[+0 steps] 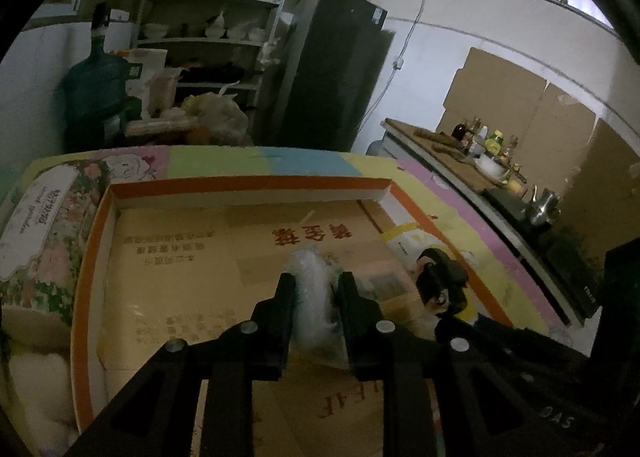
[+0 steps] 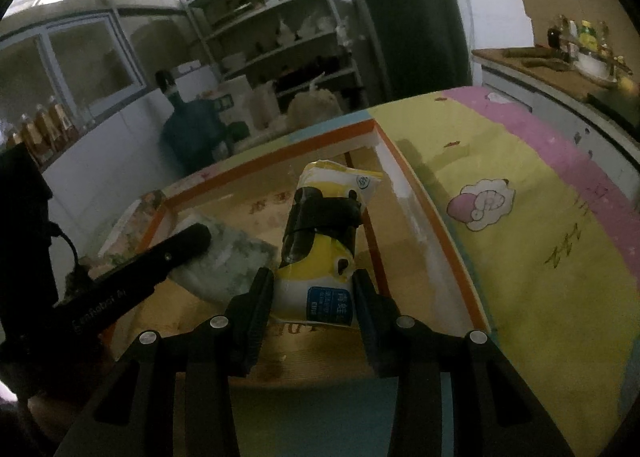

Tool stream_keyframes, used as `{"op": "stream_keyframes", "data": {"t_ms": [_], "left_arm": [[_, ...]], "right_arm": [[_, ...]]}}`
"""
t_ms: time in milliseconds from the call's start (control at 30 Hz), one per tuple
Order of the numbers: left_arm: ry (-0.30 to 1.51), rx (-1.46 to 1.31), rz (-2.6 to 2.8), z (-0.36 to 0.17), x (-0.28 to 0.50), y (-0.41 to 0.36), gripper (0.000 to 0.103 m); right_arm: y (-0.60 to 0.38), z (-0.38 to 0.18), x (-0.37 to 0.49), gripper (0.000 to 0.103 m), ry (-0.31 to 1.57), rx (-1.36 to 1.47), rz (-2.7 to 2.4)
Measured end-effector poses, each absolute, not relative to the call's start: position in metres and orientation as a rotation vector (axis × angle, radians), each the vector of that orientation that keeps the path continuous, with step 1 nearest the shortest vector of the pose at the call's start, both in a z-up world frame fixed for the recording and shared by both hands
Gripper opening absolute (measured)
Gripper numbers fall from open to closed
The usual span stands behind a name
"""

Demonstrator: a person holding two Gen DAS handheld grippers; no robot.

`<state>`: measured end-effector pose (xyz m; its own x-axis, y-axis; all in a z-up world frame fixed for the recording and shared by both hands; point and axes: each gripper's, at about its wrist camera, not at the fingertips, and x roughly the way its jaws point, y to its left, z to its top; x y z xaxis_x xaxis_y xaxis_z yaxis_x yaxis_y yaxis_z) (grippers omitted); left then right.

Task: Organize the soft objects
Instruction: 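Open both tools to drop the packs into the cardboard tray, then move both open tools back to the pile of soft items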

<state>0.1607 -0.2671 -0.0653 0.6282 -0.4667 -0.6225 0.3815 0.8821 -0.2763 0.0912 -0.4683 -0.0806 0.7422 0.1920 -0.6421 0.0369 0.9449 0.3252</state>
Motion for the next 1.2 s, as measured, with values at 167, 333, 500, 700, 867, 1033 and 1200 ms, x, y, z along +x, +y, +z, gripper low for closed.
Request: {"op": "stream_keyframes", "data": {"t_ms": [167,333,500,700,867,1033,1200], "left_arm": [[0.795,-0.140,-0.486,-0.073,0.165,-0.264,0.050],[0.759,-0.121,-0.464,-0.065,0.159,-0.263,0.059],[0.668,-0.099,-0.438,-0.052,0.144,-0.257,0.070],[0.505,-0.015,-0.443,-0.025,0.112,-0.243,0.078],[0.409,0.078,-0.393,-0.007,0.080,-0.218,0.081],[0.386,0.040,-0.316,0.003,0.063,-0.174,0.081],[0.357,-0.038,-0.241,0.010,0.045,-0.115,0.081]], "right_arm": [[-0.465,-0.081,0.093,0.044,0.732,0.298,0.089],[-0.466,-0.078,0.087,0.053,0.705,0.299,0.087],[-0.466,-0.071,0.077,0.058,0.670,0.317,0.077],[-0.458,-0.061,0.059,0.074,0.606,0.346,0.083],[-0.439,-0.050,0.043,0.076,0.545,0.334,0.079],[-0.413,-0.041,0.030,0.077,0.500,0.341,0.095],[-0.383,-0.041,0.027,0.077,0.516,0.343,0.125]]}}
